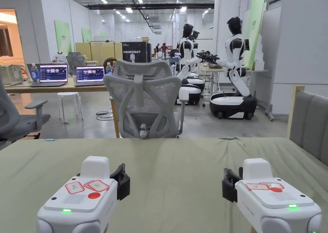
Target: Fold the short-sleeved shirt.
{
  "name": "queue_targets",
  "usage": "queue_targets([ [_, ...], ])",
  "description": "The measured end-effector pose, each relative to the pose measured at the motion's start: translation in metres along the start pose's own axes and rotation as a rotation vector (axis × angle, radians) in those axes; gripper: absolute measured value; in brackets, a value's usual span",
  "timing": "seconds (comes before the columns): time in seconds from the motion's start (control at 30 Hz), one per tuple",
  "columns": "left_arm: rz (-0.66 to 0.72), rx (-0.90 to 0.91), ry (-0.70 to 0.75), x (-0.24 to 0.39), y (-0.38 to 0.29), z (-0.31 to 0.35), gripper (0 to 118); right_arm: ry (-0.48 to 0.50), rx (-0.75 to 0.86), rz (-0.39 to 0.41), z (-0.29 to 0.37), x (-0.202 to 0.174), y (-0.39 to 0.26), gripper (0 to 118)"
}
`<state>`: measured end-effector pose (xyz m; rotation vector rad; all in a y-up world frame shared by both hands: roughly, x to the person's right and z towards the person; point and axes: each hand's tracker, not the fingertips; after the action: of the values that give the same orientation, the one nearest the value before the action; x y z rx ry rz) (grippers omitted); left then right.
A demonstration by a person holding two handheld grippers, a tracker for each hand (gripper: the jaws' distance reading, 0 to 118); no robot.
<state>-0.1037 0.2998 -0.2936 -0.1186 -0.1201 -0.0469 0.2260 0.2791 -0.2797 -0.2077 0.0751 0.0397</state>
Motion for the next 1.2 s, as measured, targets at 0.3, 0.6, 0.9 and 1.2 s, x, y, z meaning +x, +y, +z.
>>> queue_targets([
  [0.3,-0.027,0.004,0.021,-0.006,-0.008,0.004,118,-0.017,0.004,0.014,-0.002,-0.01,-0.004,118],
  [0.6,-0.024,0.012,0.026,-0.006,-0.006,0.011,118,-0.001,-0.006,-0.045,-0.003,-0.01,-0.003,118],
  [0.9,-0.009,-0.005,0.019,-0.011,-0.012,0.009,118,-0.104,-0.09,-0.106,-0.002,-0.023,0.015,118],
  [1.2,-0.009,-0.004,0.032,-0.015,-0.012,0.009,118,-0.068,-0.063,-0.144,0.001,-0.02,0.02,118],
])
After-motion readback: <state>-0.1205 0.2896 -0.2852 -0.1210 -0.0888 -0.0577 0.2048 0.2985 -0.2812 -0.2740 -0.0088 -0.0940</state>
